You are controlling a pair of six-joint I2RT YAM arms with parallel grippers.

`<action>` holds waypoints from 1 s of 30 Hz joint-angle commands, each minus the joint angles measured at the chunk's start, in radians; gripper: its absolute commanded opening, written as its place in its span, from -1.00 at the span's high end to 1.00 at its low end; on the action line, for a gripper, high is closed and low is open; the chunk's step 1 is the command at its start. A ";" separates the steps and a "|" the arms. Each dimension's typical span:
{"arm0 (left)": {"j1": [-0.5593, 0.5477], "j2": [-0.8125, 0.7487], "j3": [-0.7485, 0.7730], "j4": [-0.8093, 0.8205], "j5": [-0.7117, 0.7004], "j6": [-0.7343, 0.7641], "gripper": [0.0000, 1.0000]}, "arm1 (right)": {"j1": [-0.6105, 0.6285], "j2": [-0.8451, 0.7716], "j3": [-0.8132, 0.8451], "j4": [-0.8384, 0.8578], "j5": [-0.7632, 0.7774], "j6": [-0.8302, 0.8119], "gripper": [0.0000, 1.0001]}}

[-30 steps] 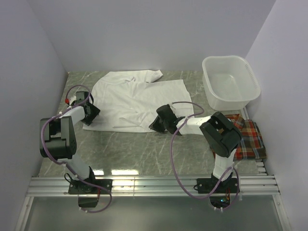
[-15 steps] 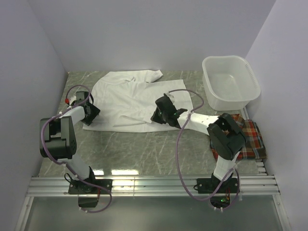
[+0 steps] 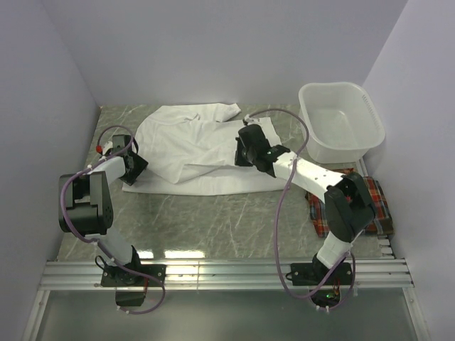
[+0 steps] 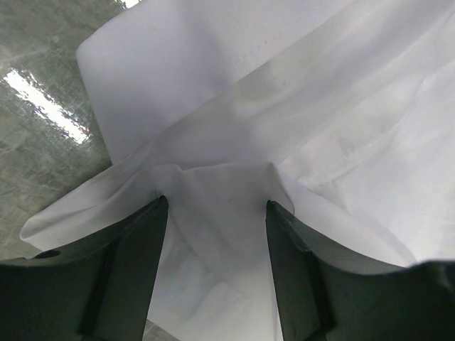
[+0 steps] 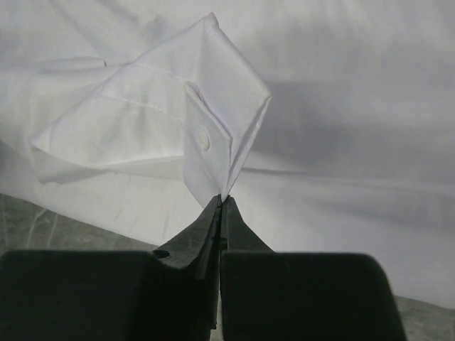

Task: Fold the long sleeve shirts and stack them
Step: Fold the shirt

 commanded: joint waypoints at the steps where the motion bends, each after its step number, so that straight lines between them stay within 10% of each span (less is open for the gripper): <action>1: 0.004 0.010 0.024 -0.032 -0.020 -0.006 -0.28 | -0.005 0.017 0.166 -0.019 -0.023 -0.105 1.00; 13: 0.004 0.016 0.024 -0.043 -0.018 -0.013 -0.28 | -0.006 0.132 0.506 0.057 -0.215 -0.150 1.00; 30: 0.005 0.019 0.032 -0.066 -0.035 -0.029 -0.30 | -0.066 -0.079 0.035 -0.002 -0.229 -0.300 1.00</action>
